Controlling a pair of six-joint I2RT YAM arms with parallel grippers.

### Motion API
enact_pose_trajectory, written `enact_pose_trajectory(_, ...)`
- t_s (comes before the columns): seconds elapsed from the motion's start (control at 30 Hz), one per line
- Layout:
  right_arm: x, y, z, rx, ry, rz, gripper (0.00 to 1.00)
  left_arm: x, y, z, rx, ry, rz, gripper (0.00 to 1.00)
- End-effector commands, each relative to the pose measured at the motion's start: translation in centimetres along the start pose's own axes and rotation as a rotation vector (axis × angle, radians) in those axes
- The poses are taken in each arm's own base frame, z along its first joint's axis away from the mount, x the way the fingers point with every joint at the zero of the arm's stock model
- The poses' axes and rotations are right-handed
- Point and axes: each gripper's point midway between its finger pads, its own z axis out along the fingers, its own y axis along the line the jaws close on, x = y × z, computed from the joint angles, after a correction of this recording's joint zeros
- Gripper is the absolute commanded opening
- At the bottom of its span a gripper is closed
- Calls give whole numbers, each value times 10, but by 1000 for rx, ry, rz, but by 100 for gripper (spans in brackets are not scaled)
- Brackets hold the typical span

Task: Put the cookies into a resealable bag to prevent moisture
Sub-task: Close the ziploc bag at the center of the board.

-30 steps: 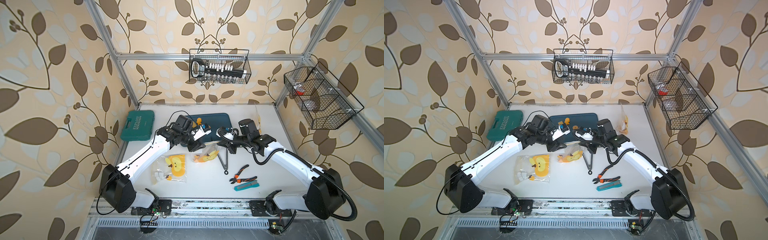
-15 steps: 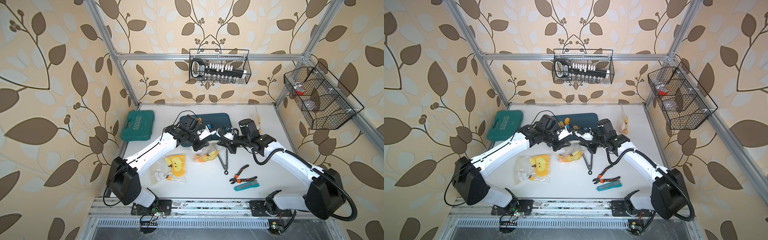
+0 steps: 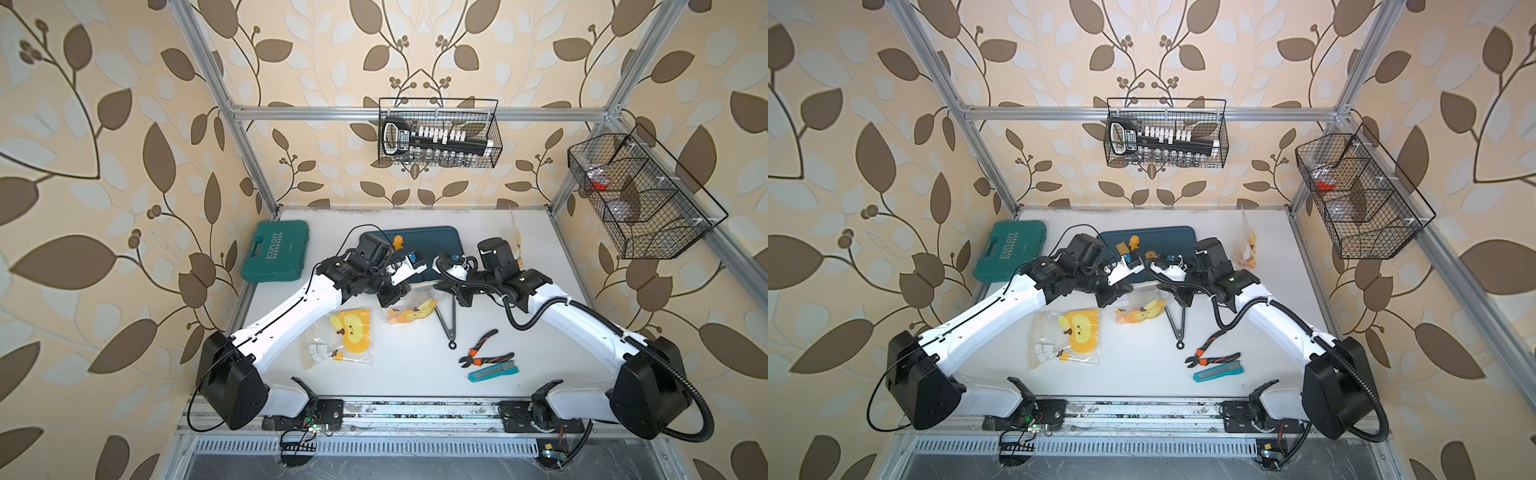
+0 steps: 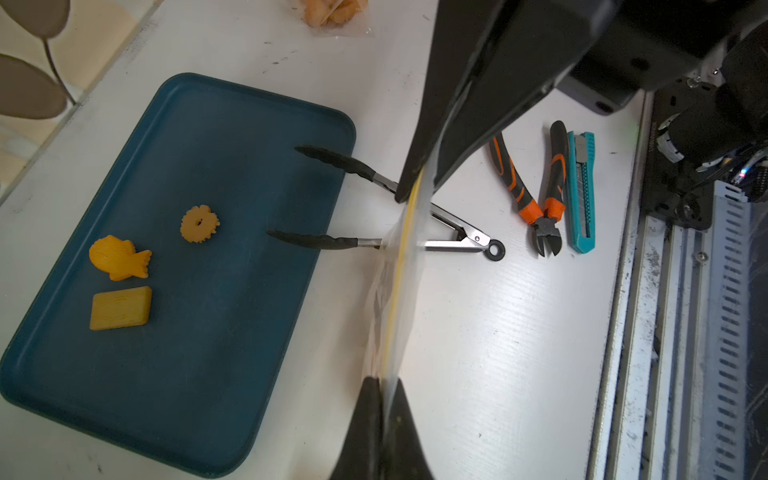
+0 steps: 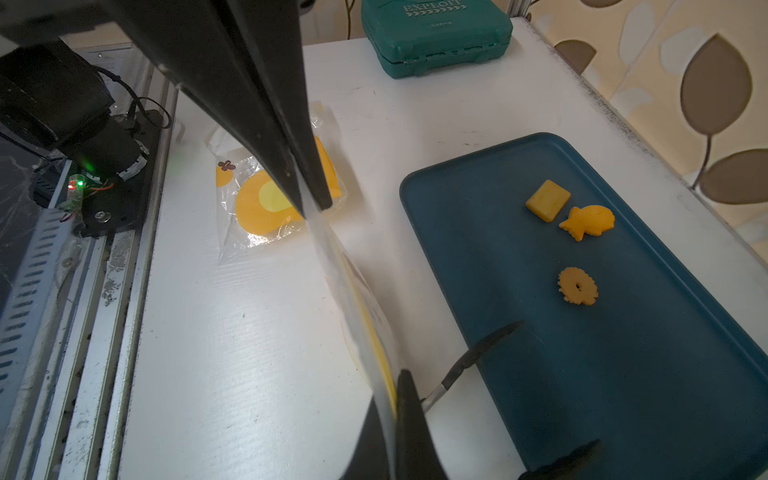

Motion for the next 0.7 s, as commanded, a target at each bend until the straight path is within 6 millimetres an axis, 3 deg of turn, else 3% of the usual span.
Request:
enact_pose_trajectory(0.0,6,1,-4,10,9,8,0,16,10,-14,-59,34,-23,5)
enact_pose_trajectory(0.07,6,1,-5,13,8,8,0,20,11,-16,-61,41,-28,0)
enact_pose_trajectory(0.3,6,0,-6,19,9,7,0,25,17,-22,-76,44,-61,0)
enact_pose_trajectory(0.33,6,1,-6,18,9,7,0,26,19,-22,-83,47,-67,10)
enact_pose_trajectory(0.4,6,1,-6,19,9,7,0,29,18,-21,-74,50,-70,0)
enact_pose_trajectory(0.47,6,0,-6,21,9,8,0,30,19,-21,-76,57,-76,0)
enact_pose_trajectory(0.5,7,0,-6,21,11,7,0,30,20,-21,-84,58,-78,8)
enact_pose_trajectory(0.53,7,0,-6,21,11,7,0,31,20,-21,-86,58,-82,8)
enact_pose_trajectory(0.57,7,0,-5,19,11,10,0,31,18,-21,-76,59,-76,0)
enact_pose_trajectory(0.67,7,-1,-5,22,13,7,0,31,20,-22,-83,57,-84,3)
